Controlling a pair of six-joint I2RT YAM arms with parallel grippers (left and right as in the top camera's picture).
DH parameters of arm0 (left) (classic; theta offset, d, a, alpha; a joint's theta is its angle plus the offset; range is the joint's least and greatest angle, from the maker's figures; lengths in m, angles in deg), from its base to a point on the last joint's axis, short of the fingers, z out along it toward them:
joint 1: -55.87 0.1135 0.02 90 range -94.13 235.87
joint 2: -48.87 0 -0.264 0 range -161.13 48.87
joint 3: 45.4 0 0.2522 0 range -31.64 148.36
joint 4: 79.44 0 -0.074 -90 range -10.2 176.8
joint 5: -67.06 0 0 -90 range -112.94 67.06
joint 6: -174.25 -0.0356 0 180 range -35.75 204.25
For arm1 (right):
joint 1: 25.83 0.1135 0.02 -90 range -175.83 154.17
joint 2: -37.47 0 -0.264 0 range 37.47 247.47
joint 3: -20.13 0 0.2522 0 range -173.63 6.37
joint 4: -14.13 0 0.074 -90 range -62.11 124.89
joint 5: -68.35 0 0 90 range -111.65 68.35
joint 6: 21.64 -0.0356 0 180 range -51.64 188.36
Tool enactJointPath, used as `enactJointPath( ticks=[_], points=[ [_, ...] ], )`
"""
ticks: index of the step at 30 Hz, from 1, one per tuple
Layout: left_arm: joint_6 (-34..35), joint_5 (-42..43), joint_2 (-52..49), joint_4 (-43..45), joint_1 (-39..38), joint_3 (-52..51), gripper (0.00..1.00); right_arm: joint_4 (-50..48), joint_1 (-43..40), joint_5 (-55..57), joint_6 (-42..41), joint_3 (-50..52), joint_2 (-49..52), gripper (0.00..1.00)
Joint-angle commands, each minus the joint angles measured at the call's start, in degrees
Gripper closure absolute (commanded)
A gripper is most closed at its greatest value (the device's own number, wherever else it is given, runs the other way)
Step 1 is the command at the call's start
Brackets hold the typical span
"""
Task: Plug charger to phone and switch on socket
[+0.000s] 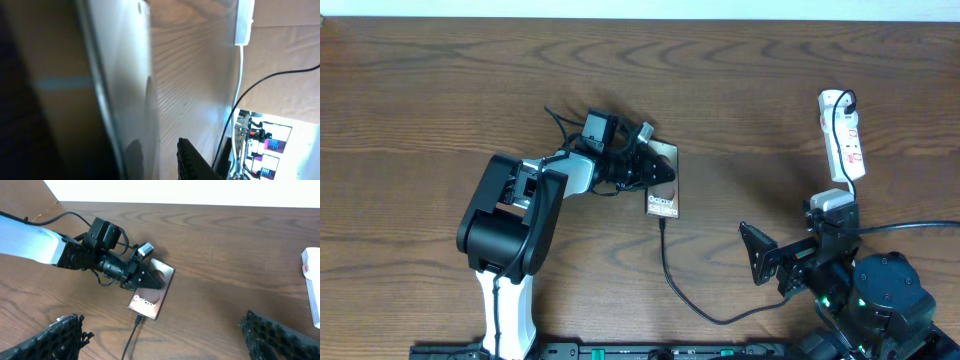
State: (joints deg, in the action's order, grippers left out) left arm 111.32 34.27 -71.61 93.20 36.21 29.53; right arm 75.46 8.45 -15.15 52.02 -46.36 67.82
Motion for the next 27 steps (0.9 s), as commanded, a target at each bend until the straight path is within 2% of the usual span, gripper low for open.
enactJointPath(
  ticks=[1, 10, 16, 21, 27],
  points=[
    [-1.8, -5.8, 0.6, -3.1, -0.3, 1.0, 0.71, 0.3, -0.7, 0.9, -0.8, -0.5, 0.0, 0.01],
    [-2.6, -19.9, 0.6, -11.2, -2.7, 1.0, 0.56, 1.4, -0.7, 0.4, -1.0, -0.5, 0.0, 0.01],
    [-1.8, -18.6, 0.6, -10.9, -2.5, 1.3, 0.54, 3.0, -0.7, 0.4, -1.9, -0.5, 0.0, 0.01],
    [-1.7, -22.9, 0.6, -14.6, -2.6, 1.3, 0.54, 3.9, -0.7, 0.4, -3.0, -0.5, 0.0, 0.01],
    [-1.3, -23.4, 0.6, -15.6, -2.4, 1.3, 0.53, 3.4, -0.7, 0.5, -3.0, -0.5, 0.0, 0.01]
  ],
)
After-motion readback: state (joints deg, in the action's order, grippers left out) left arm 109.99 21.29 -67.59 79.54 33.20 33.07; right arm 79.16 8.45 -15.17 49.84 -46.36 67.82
